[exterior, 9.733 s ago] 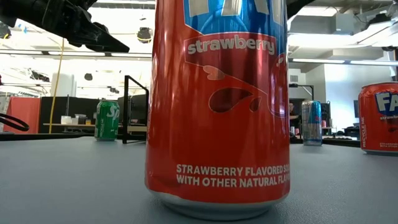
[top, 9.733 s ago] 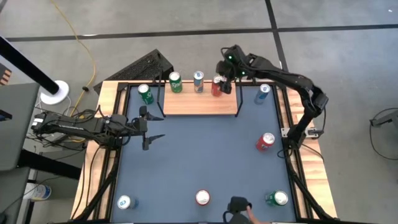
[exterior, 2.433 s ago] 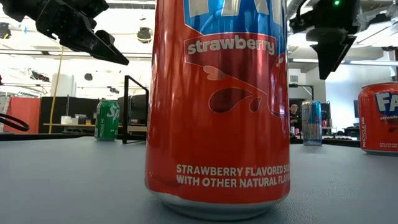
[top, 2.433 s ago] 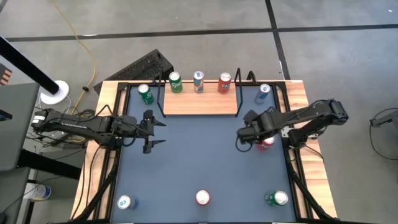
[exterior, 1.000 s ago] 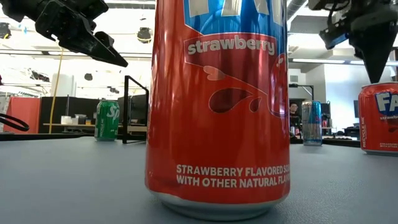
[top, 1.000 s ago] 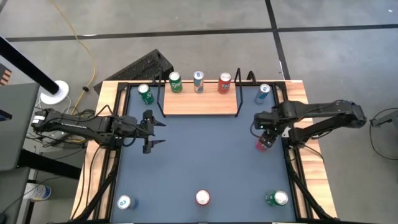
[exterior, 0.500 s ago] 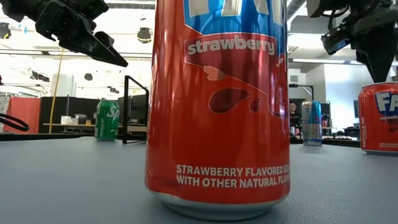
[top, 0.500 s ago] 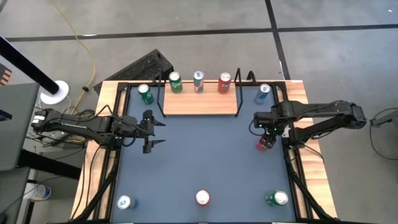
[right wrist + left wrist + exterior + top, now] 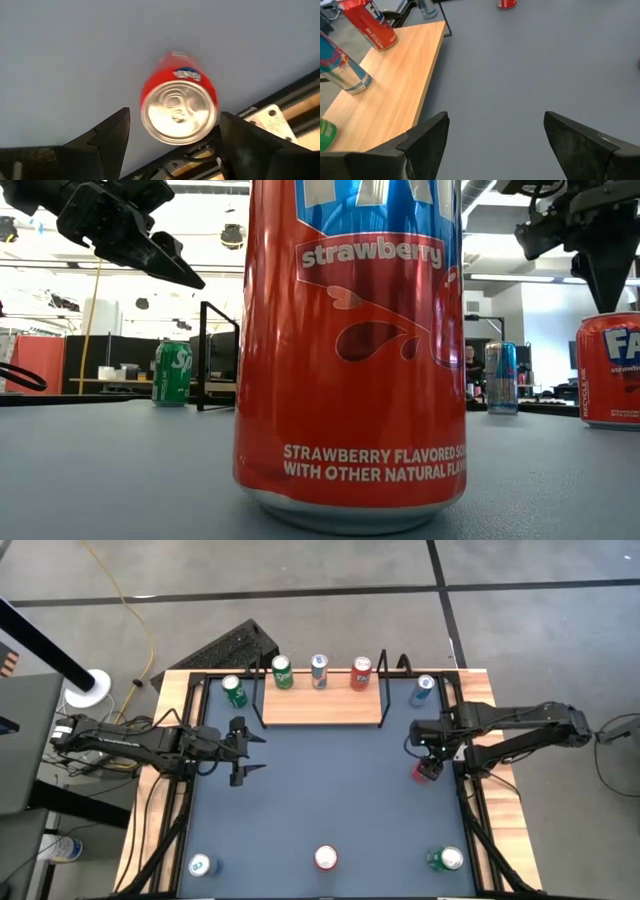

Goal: Place canned beverage on shelf
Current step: Put the top orange soda can on the shelf aligned with the other orange soda can

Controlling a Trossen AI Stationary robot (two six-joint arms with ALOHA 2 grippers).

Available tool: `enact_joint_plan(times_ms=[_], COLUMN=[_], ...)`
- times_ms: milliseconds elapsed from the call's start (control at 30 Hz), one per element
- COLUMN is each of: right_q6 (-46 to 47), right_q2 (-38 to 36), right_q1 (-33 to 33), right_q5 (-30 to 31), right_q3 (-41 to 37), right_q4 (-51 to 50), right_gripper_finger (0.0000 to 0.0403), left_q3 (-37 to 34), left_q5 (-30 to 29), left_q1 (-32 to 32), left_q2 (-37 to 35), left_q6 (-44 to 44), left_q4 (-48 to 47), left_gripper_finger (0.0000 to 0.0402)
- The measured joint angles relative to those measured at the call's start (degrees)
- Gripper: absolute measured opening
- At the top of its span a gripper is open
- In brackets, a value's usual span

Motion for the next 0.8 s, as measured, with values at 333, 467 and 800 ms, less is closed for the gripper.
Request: enact_joint_plan(times_ms=[333,467,800], right_q6=[4.5,4.8,3.3], right_q2=[0.1,1.3,5.2], right_q1=[4.4,5.5,5.7], right_q5=[1.8,2.0,3.9], right_q3=[0.0,0.0,0.0], right_q4=[0.1,0.5,-0.9], right_gripper_finger=[0.0294,0.0294,0.0294], left_q3=[0.0,0.0,0.0], left_q5=[-0.1,-0.1,-0.1], left_q1=[0.0,0.0,0.0], left_q2=[0.0,0.0,0.0], left_q6=[0.0,0.0,0.0], left_q4=[-0.1,-0.1,-0.1], left_gripper_finger=[0.0316,0.0316,0.0316])
